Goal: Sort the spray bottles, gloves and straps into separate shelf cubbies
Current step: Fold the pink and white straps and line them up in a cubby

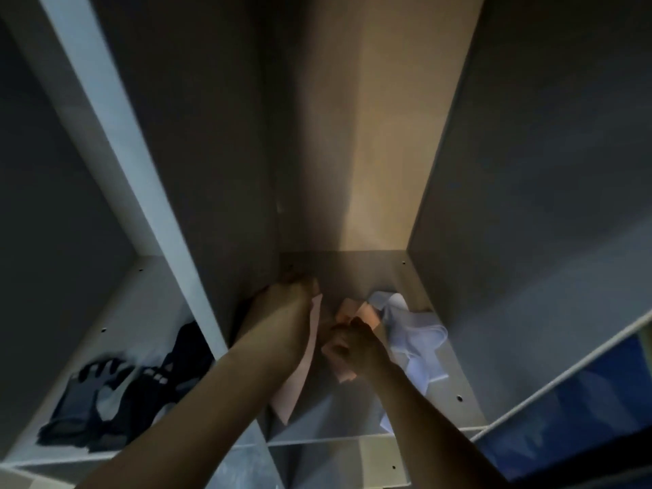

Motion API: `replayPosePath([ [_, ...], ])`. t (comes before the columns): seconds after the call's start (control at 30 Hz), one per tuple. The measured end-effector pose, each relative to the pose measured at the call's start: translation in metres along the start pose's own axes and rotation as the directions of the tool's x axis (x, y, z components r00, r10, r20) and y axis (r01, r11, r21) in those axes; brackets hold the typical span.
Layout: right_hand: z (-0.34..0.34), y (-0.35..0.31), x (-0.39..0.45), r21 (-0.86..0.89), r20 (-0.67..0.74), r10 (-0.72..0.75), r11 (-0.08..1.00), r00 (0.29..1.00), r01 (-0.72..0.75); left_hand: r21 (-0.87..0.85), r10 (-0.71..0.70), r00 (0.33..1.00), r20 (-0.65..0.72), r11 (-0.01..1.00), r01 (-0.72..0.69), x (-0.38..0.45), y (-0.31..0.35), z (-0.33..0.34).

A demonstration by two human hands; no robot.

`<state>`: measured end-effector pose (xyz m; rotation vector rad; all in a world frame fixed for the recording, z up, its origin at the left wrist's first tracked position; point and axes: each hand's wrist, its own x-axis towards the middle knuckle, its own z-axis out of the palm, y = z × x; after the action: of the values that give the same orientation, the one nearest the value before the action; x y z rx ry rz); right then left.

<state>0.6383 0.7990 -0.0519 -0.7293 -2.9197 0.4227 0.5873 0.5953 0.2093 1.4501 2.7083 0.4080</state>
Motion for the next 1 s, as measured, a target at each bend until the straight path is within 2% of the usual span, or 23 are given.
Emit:
replayPosePath([
  [0.07, 0.018, -0.004, 0.007, -0.072, -0.001, -0.052, 0.996, 0.999, 0.052, 0.003, 0.019, 0.999, -0.028, 1.0, -0.018, 0.005, -0.003, 0.006],
  [0.13, 0.021, -0.004, 0.012, -0.022, 0.062, 0.012, 1.0, 0.998, -0.01, 0.011, 0.024, 0.998, -0.063, 1.0, -0.024, 0.003, -0.002, 0.007],
  [0.2, 0.025, -0.002, 0.015, -0.034, 0.007, 0.002, 0.999, 1.0, -0.002, 0.002, 0.025, 0.997, -0.074, 1.0, -0.025, 0.003, 0.0, 0.006],
  [0.27, 0.005, -0.009, 0.007, 0.052, -0.012, 0.087, 0.995, 0.996, -0.087, 0.013, 0.019, 0.997, -0.071, 1.0, -0.019, 0.006, -0.002, 0.008],
  [0.33, -0.017, -0.019, -0.005, 0.117, -0.103, 0.088, 0.99, 0.991, -0.076, 0.002, -0.019, 0.999, -0.04, 1.0, 0.019, 0.012, -0.006, 0.012],
  [0.37, -0.025, -0.021, -0.012, 0.136, -0.175, 0.05, 0.99, 0.983, -0.026, -0.015, -0.027, 0.999, -0.02, 1.0, 0.026, 0.012, -0.006, 0.011],
  [0.43, -0.056, -0.028, -0.032, 0.275, -0.289, 0.073, 0.961, 0.954, 0.01, -0.091, -0.039, 0.999, -0.01, 0.995, 0.038, 0.009, -0.001, 0.001],
  [0.53, -0.128, -0.047, -0.067, 0.432, -0.332, 0.137, 0.902, 0.933, 0.021, -0.195, -0.019, 1.0, 0.012, 0.981, 0.021, 0.002, 0.014, -0.033],
  [0.63, -0.205, -0.061, -0.087, 0.44, -0.432, 0.116, 0.893, 0.894, 0.096, -0.25, -0.008, 1.0, 0.015, 0.968, 0.011, 0.001, 0.024, -0.074],
  [0.73, -0.288, -0.075, -0.1, 0.453, -0.455, 0.148, 0.887, 0.878, 0.086, -0.267, -0.011, 0.999, -0.033, 0.964, 0.002, 0.007, 0.03, -0.118],
  [0.83, -0.368, -0.101, -0.121, 0.407, -0.471, 0.057, 0.899, 0.88, 0.16, -0.301, 0.038, 0.993, -0.113, 0.951, -0.071, 0.011, 0.036, -0.158],
  [1.0, -0.442, -0.127, -0.153, 0.36, -0.462, -0.003, 0.914, 0.887, 0.19, -0.416, 0.13, 0.969, -0.211, 0.885, -0.21, 0.005, 0.05, -0.2],
])
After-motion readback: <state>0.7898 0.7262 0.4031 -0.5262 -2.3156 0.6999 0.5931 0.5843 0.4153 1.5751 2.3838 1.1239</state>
